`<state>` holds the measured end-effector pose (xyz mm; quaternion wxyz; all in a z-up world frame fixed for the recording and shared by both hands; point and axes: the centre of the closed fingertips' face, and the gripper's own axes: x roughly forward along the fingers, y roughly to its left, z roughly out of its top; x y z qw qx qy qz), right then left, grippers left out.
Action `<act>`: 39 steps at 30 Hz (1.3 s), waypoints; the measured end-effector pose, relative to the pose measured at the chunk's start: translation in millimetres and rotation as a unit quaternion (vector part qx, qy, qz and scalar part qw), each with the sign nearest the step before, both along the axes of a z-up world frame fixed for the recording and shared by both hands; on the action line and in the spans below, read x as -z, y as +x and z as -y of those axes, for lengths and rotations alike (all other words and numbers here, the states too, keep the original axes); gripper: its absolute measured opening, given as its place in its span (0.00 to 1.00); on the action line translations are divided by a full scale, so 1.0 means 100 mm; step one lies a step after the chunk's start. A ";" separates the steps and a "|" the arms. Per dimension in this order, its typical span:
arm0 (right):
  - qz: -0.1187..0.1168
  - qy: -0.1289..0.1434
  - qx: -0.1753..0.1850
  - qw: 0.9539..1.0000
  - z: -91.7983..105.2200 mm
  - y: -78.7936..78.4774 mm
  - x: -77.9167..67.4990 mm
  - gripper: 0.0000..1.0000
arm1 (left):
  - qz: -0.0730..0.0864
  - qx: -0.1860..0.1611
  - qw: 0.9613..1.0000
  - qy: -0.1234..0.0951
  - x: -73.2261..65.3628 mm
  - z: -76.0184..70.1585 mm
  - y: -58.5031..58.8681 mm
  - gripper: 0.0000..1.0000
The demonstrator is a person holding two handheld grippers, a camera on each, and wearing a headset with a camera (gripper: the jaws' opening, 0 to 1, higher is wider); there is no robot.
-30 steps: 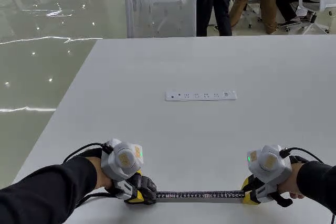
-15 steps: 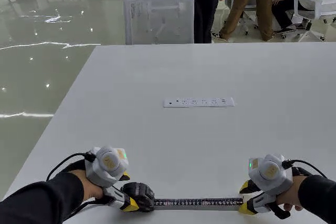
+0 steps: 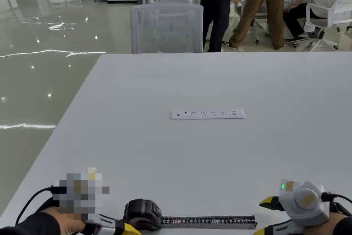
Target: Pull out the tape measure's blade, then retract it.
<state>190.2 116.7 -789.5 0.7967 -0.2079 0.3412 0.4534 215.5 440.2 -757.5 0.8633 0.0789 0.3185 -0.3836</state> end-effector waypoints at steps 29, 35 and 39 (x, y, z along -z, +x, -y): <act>0.067 0.028 0.164 0.984 1.06 -0.69 -0.44 1.00 | 0.031 -0.119 0.992 -0.023 -0.12 -0.85 -0.58 1.00; 0.060 0.045 0.191 0.979 1.19 -0.77 -0.45 1.00 | 0.052 -0.127 0.990 -0.042 -0.30 -0.78 -0.58 1.00; 0.062 0.049 0.197 0.977 1.20 -0.79 -0.48 1.00 | 0.053 -0.122 0.991 -0.030 -0.26 -0.75 -0.67 1.00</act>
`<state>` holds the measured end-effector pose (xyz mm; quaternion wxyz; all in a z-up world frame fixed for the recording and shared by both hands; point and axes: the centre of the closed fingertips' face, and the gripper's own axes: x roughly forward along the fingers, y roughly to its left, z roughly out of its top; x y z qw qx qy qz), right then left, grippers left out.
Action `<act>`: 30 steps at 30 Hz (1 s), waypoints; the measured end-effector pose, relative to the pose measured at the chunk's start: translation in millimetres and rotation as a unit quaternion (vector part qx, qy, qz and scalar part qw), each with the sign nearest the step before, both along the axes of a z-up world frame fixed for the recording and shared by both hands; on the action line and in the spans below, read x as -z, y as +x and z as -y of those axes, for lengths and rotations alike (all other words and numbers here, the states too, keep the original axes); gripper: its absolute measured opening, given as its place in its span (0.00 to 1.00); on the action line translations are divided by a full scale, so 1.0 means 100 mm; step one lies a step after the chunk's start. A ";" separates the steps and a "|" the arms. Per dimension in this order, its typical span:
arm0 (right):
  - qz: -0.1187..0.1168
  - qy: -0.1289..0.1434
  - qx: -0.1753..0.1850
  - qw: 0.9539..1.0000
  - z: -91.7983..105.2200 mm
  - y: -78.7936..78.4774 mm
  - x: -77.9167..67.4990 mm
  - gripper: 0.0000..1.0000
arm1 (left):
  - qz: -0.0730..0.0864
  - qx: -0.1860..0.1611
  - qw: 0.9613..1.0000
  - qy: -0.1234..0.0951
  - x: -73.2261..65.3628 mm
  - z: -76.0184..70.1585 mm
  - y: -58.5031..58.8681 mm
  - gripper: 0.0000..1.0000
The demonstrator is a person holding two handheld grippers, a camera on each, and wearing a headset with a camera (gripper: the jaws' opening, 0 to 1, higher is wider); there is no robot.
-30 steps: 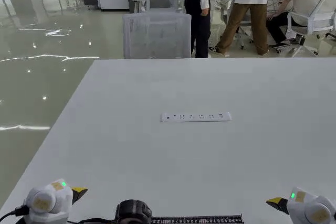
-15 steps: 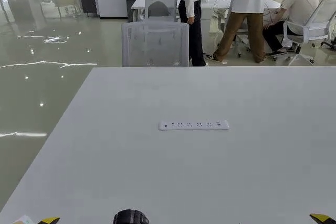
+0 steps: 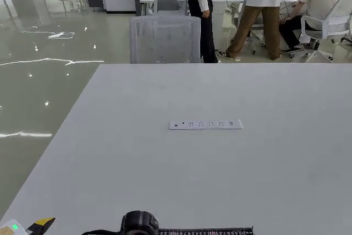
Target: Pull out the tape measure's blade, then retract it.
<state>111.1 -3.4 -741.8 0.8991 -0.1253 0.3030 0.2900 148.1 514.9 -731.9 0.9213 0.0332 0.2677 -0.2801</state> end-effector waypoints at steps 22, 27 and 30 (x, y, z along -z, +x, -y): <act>-0.003 -0.006 -0.014 1.000 0.01 -0.11 0.03 1.00 | 0.001 -0.005 1.000 -0.019 0.09 -0.08 0.00 1.00; -0.001 -0.009 -0.016 1.000 -0.01 -0.11 0.03 1.00 | 0.004 -0.008 1.000 -0.021 0.05 -0.06 0.00 1.00; 0.001 -0.008 -0.020 1.000 -0.05 -0.11 0.02 1.00 | 0.005 -0.010 1.000 -0.019 0.00 -0.03 0.01 1.00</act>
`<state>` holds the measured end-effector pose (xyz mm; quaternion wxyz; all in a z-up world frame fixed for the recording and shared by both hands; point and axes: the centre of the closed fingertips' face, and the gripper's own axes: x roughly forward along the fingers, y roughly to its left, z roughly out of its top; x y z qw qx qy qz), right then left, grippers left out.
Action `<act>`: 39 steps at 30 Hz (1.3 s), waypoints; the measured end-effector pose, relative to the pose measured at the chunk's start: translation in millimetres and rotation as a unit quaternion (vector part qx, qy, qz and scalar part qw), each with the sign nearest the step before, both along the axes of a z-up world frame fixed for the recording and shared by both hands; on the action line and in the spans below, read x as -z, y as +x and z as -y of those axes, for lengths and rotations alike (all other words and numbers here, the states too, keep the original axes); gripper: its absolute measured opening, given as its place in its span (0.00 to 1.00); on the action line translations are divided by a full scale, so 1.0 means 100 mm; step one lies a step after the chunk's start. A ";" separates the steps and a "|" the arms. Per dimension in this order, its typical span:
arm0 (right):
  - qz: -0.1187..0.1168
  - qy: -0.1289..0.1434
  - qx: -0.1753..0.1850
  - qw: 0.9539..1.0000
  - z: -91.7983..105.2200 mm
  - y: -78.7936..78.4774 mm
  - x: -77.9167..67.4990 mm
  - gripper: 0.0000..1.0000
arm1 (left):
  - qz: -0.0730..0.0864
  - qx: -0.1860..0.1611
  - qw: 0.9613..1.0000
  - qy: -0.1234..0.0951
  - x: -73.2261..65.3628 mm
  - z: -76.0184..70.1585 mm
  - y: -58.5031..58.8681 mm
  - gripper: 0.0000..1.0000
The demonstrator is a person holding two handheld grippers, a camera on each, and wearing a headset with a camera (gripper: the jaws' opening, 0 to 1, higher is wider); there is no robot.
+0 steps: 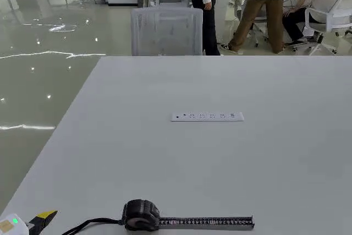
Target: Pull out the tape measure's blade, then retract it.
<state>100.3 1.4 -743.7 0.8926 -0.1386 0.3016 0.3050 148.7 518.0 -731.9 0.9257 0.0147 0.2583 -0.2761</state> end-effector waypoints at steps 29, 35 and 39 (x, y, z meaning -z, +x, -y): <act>0.003 -0.039 -0.107 0.993 -0.38 0.44 -0.05 1.00 | -0.022 -0.059 0.998 0.011 0.05 0.79 0.43 1.00; 0.008 -0.052 -0.144 0.988 -0.54 0.64 -0.08 1.00 | -0.034 -0.058 0.997 0.027 0.06 0.95 0.48 1.00; -0.001 -0.056 -0.162 0.985 -0.69 0.75 -0.10 1.00 | -0.028 -0.073 0.997 0.012 0.03 1.05 0.57 1.00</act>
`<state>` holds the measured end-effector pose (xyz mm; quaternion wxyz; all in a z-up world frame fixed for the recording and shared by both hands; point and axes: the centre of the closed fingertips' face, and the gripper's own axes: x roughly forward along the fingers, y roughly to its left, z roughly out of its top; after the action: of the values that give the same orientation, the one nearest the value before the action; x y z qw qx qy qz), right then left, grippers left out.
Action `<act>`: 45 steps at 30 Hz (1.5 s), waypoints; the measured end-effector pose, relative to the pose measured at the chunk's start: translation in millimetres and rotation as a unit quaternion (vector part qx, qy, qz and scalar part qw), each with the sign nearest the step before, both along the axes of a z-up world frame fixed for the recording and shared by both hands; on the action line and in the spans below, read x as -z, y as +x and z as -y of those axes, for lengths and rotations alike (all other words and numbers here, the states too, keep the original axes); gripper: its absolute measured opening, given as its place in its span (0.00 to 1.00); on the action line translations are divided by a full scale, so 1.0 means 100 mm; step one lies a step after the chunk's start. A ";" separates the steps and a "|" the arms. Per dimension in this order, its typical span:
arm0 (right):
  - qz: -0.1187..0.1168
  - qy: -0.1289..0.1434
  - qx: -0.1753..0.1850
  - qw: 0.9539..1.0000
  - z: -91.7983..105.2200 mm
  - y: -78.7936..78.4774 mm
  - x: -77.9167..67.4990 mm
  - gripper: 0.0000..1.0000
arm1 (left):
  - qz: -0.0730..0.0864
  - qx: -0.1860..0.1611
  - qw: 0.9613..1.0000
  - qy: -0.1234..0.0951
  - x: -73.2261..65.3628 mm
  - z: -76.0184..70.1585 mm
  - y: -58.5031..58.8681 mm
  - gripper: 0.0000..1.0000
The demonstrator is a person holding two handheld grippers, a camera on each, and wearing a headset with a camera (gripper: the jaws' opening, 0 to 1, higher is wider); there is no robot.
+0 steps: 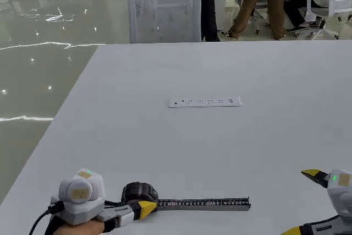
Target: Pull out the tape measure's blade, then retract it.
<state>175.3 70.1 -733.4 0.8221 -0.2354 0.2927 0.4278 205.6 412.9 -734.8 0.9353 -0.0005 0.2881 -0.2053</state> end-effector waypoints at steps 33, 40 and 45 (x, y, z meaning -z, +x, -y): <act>-0.097 -0.136 -0.216 0.962 -0.67 0.22 0.74 0.70 | 0.031 -0.080 0.996 -0.015 0.40 0.18 0.12 1.00; -0.112 -0.165 -0.241 0.950 -0.63 0.22 0.86 0.50 | 0.029 -0.077 0.997 -0.014 0.45 0.17 0.15 0.98; -0.130 -0.169 -0.249 0.945 -0.65 0.16 0.93 0.39 | 0.033 -0.069 0.997 -0.014 0.45 0.19 0.15 0.96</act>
<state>191.3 134.6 -826.2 0.5921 -0.3785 0.3975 0.5900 220.8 394.2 -779.9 0.9561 -0.0270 0.2536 -0.1446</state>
